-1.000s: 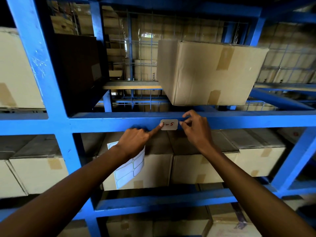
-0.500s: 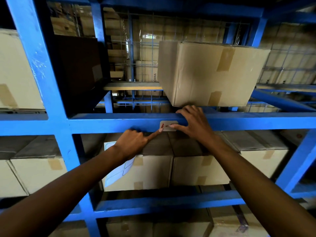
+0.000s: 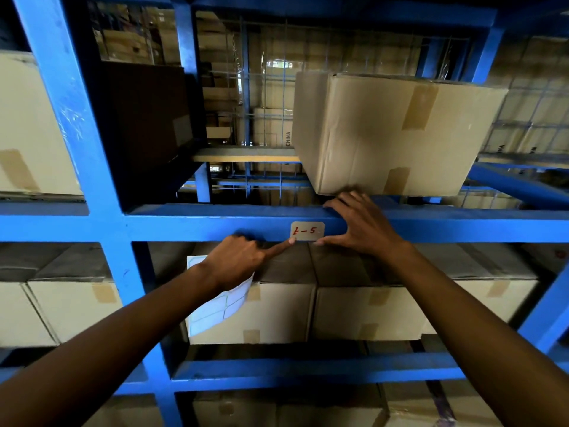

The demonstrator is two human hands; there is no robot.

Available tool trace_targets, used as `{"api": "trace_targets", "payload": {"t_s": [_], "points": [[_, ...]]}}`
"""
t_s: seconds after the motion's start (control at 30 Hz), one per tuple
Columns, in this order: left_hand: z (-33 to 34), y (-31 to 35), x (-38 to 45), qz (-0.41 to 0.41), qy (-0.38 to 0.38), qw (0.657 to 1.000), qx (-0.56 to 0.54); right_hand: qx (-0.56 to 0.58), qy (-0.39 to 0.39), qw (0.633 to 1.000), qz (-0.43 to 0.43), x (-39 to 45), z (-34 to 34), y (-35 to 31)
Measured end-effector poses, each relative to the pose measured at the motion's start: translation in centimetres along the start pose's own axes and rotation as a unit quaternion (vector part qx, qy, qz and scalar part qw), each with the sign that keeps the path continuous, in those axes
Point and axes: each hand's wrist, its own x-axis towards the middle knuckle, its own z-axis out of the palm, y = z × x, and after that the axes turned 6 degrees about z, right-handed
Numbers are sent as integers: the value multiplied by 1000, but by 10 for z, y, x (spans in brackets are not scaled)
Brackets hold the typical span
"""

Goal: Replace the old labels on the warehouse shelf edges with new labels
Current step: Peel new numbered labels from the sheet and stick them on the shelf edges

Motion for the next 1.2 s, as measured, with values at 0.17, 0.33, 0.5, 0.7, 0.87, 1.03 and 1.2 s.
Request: {"api": "trace_targets", "payload": {"t_s": [0.17, 0.33, 0.5, 0.7, 0.87, 1.03, 1.2], "points": [[-12, 0, -2, -23, 6, 999, -38, 12, -16, 1000, 7, 2, -3, -1], [-27, 3, -13, -57, 27, 974, -216, 81, 31, 996, 0, -26, -8, -32], [-40, -4, -31, -56, 71, 939, -333, 214, -16, 975, 51, -64, -25, -90], [-50, -10, -70, 25, 146, 890, -431, 391, -96, 900, 168, -106, -35, -172], [-48, -7, -116, 98, 141, 859, -482, 424, -18, 873, 241, -145, -44, -241], [-69, 4, -144, 150, 106, 837, -516, 440, -22, 844, 305, -185, -73, -289], [-94, 47, -145, 70, 175, 790, -583, 405, 86, 805, 425, -238, -118, -292]]}}
